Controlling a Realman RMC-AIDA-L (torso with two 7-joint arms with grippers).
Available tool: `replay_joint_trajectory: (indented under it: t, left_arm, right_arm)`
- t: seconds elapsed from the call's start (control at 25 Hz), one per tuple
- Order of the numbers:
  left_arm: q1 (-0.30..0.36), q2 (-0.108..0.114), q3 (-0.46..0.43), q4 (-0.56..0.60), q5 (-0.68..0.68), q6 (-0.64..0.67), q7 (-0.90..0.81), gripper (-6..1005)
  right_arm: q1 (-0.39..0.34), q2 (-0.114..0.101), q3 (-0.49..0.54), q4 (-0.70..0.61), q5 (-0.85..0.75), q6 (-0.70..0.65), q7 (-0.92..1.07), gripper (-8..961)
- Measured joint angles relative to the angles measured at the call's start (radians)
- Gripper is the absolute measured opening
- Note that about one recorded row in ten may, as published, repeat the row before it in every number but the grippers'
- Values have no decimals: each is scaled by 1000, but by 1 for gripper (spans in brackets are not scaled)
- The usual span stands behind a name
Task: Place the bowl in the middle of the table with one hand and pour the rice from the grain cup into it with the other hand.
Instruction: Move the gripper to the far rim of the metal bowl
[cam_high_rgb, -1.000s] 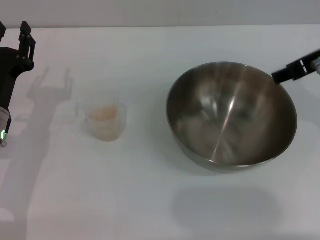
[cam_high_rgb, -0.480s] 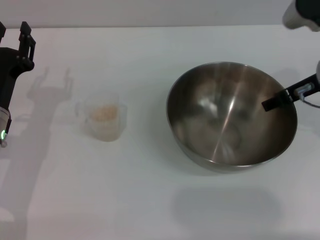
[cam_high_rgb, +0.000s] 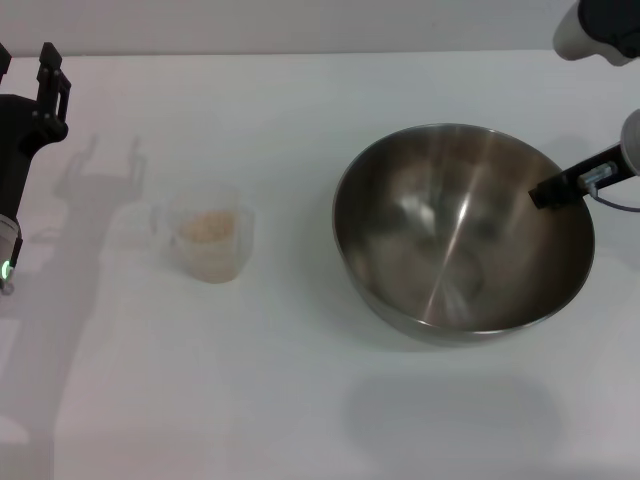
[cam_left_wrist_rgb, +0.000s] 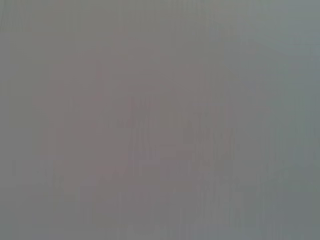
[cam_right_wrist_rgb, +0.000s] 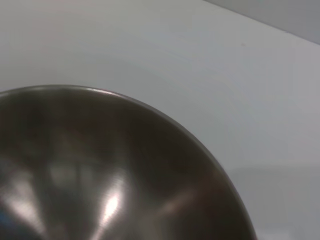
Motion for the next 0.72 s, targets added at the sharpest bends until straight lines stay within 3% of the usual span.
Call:
replay_joint_trajectory:
  t: [0.2, 0.4, 0.72]
  left_arm:
    - [0, 0, 1, 0, 0, 0, 0, 516]
    - [-1, 1, 1, 0, 0, 1, 0, 516]
    - [-1, 2, -2, 0, 0, 1, 0, 516]
  right_arm:
    - [13, 1, -2, 13, 1, -5, -2, 297]
    - [21, 1, -3, 16, 1, -5, -3, 132]
    - [19, 1, 6, -78, 2, -18, -4, 100]
